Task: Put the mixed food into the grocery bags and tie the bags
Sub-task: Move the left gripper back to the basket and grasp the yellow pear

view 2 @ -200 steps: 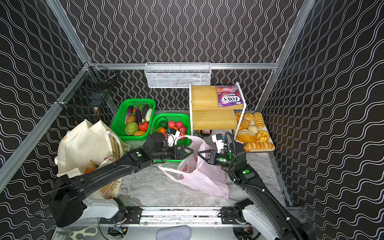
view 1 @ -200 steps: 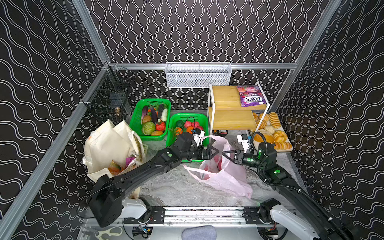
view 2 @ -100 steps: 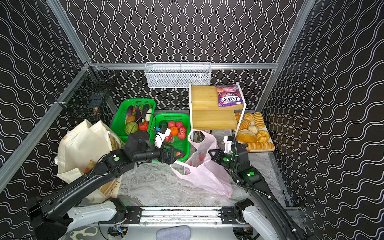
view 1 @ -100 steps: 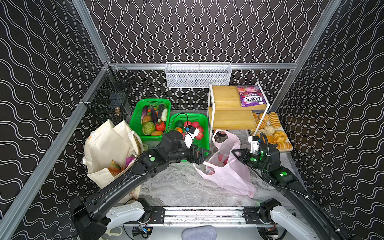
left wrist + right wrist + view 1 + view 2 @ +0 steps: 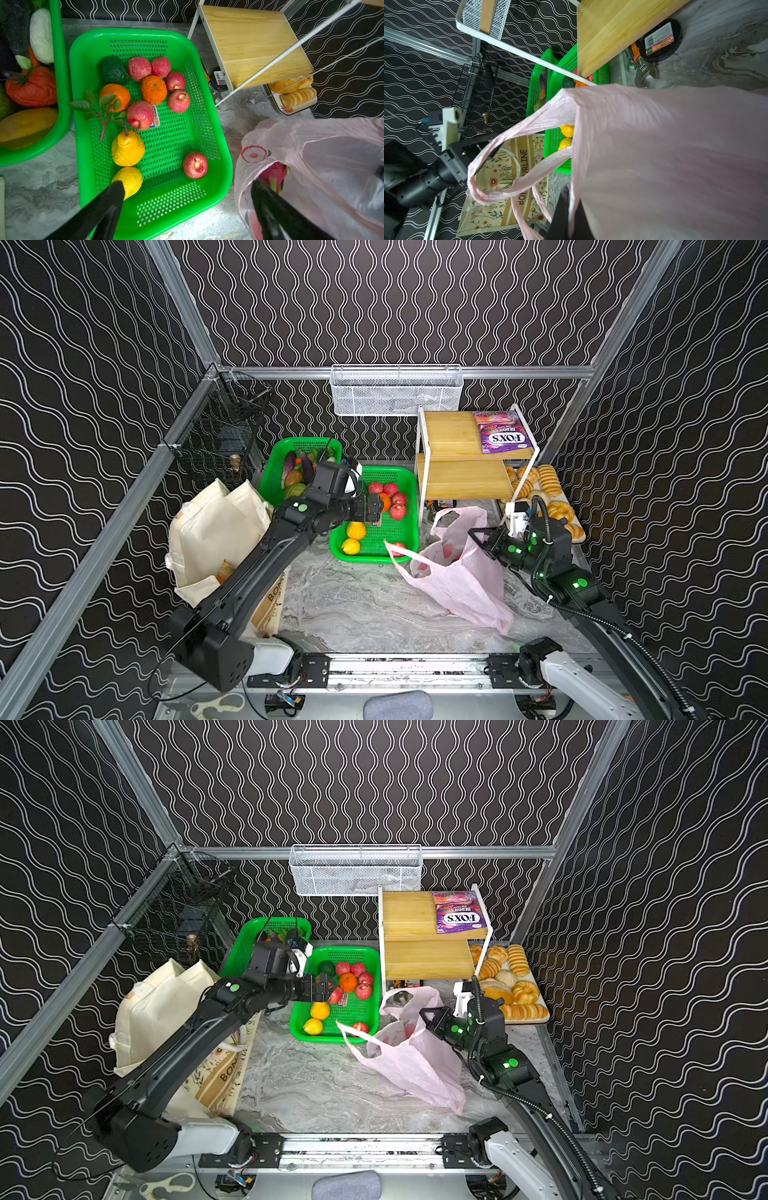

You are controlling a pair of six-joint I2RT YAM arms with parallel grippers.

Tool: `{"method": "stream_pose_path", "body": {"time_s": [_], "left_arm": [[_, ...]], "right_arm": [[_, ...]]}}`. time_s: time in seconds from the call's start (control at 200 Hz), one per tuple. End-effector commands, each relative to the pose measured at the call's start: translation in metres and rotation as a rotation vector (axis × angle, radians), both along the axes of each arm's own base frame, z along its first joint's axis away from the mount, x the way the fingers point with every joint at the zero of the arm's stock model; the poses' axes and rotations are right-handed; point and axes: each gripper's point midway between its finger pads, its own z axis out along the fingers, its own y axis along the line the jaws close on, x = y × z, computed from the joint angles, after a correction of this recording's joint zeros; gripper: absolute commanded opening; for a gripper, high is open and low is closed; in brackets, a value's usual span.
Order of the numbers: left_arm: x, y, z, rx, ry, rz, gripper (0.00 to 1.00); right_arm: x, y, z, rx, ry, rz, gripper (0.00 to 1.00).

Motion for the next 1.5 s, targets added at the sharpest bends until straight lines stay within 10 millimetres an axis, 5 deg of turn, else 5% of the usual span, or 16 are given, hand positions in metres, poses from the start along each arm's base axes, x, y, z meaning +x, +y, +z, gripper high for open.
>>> {"method": "stream_pose_path", "body": {"time_s": [0.0,0.295,0.596,0.776,1.086,1.311,1.497], "left_arm": [[0.009,0.003,-0.011,0.004,0.05,-0.017,0.99],[0.038,0.016,-0.062,0.079,0.158,0.052,0.87],[0.043,0.026,-0.13,0.218,0.349,0.086,0.82],[0.05,0.032,-0.155,0.276,0.374,0.114,0.8],[0.066,0.03,-0.176,0.314,0.379,0.106,0.74],[0.069,0.028,-0.185,0.345,0.379,0.075,0.53],[0.067,0.031,-0.17,0.371,0.319,0.077,0.4]], "right_arm": [[-0.002,0.008,0.006,0.0,-0.003,0.057,0.01],[-0.007,0.0,0.011,-0.017,-0.025,0.024,0.02],[-0.013,0.001,0.005,-0.157,-0.05,0.119,0.02],[-0.009,0.005,0.012,-0.172,-0.094,0.151,0.02],[-0.009,0.005,0.019,-0.162,-0.13,0.151,0.02],[-0.014,0.004,0.021,-0.153,-0.138,0.149,0.02],[-0.016,0.005,0.023,-0.141,-0.156,0.153,0.03]]}}
